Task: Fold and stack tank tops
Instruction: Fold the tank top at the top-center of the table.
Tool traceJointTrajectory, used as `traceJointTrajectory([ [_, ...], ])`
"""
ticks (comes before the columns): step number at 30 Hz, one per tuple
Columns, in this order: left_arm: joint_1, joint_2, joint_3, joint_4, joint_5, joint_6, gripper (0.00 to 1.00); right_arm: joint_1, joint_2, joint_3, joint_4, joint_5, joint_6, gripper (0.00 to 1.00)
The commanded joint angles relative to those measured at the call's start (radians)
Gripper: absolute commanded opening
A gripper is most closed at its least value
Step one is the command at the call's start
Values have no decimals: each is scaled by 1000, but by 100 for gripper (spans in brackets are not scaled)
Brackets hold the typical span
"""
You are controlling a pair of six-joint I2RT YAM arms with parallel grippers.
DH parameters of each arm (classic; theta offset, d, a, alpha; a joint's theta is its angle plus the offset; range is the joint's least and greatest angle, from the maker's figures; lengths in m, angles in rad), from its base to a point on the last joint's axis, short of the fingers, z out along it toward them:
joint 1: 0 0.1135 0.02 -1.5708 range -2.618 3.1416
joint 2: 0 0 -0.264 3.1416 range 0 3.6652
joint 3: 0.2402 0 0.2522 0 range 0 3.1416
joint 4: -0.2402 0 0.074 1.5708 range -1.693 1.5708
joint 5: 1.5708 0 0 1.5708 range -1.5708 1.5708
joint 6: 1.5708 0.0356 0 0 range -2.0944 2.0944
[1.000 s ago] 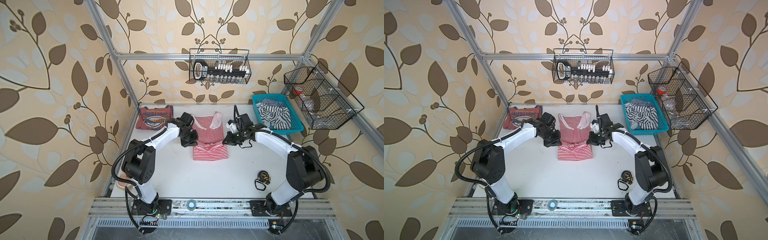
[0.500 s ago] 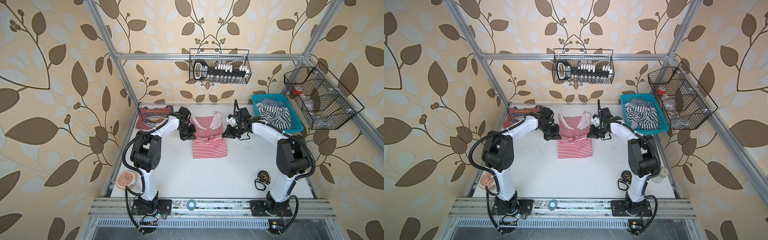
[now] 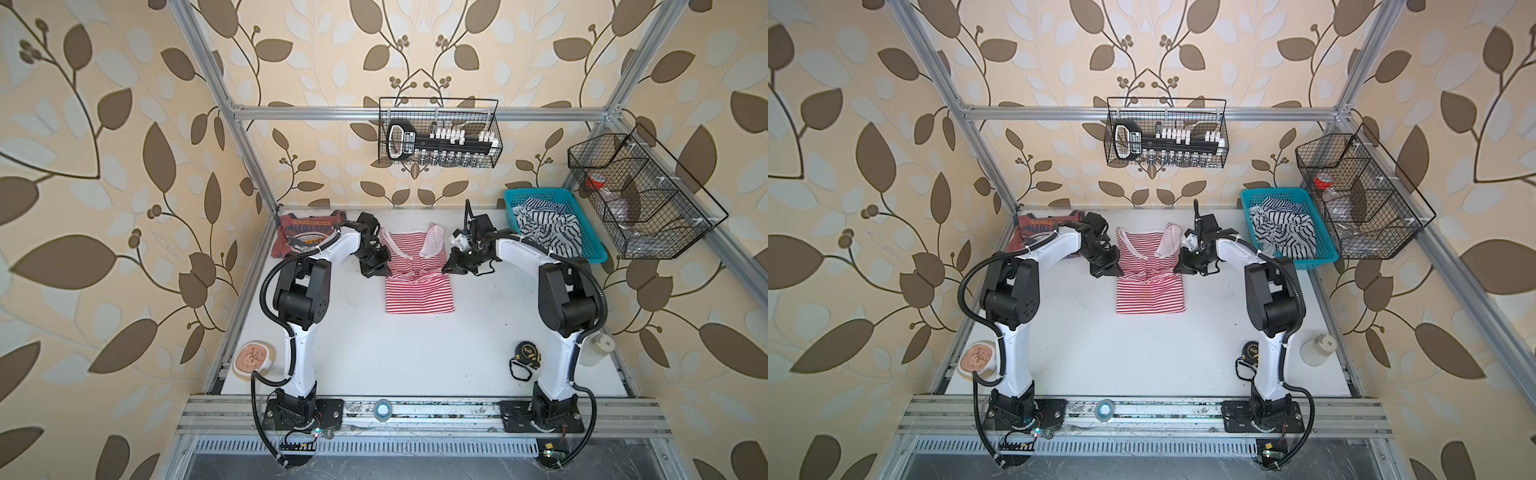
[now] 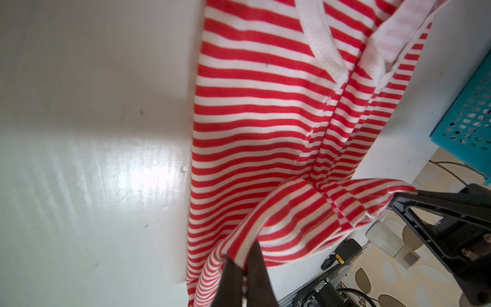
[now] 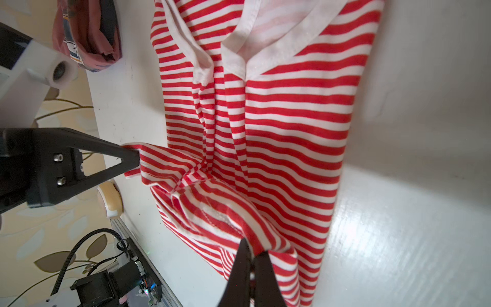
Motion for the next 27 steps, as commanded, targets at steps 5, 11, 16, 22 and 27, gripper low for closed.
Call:
traceJointTrajectory([
  [5, 20, 44, 57, -1, 39, 12, 0, -18, 92, 71, 9, -46, -1, 2],
  [11, 38, 58, 56, 33, 47, -12, 37, -27, 140, 116, 28, -73, 13, 25],
  [16, 61, 55, 80, 53, 44, -39, 53, -55, 105, 93, 110, -94, 66, 35],
  [22, 95, 12, 154, 45, 7, -51, 58, -84, -7, 35, 139, -61, 77, 39],
  [27, 102, -23, 222, -57, -68, -4, 60, -85, -97, -44, 124, -47, 53, 38],
])
